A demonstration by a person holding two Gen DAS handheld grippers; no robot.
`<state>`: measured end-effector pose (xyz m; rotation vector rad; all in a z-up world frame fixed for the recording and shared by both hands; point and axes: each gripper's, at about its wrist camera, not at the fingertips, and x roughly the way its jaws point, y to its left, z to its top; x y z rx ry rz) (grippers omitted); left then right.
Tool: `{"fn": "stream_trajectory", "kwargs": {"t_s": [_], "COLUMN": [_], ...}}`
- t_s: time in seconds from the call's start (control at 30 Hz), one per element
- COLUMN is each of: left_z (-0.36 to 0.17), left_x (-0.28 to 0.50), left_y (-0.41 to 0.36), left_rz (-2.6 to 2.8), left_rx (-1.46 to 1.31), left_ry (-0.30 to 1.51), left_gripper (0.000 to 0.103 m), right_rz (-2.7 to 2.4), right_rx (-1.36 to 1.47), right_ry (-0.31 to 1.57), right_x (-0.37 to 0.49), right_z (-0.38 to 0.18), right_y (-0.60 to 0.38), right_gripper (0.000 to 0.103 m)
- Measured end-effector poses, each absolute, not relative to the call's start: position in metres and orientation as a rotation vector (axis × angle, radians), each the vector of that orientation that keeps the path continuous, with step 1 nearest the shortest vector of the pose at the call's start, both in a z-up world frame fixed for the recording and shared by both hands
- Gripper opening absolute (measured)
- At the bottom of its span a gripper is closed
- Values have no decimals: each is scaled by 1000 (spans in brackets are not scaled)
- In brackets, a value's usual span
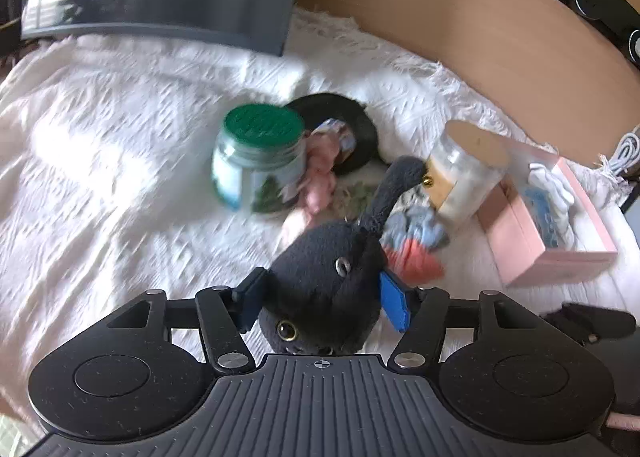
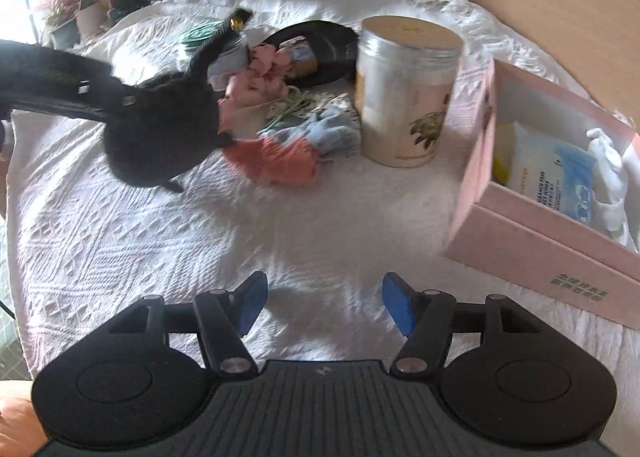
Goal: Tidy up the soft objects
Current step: 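Hold the plush toy in the left tool while the right tool grasps a small grey cloth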
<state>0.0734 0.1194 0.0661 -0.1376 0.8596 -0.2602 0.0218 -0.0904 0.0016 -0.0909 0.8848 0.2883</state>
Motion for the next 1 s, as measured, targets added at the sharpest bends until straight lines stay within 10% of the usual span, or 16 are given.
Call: {"fn": "stream_trajectory", "kwargs": {"t_s": [1.0], "left_z": [39], "left_x": [66], "left_y": [147], "left_rz": [-325], "left_rx": [-203], "left_ry": [931], "left_gripper": [73], "right_rz": [211], "right_rx": [-60], "right_ry": [772], "right_x": [10], "right_z": [11], "right_y": [-78], "right_gripper": [87]}}
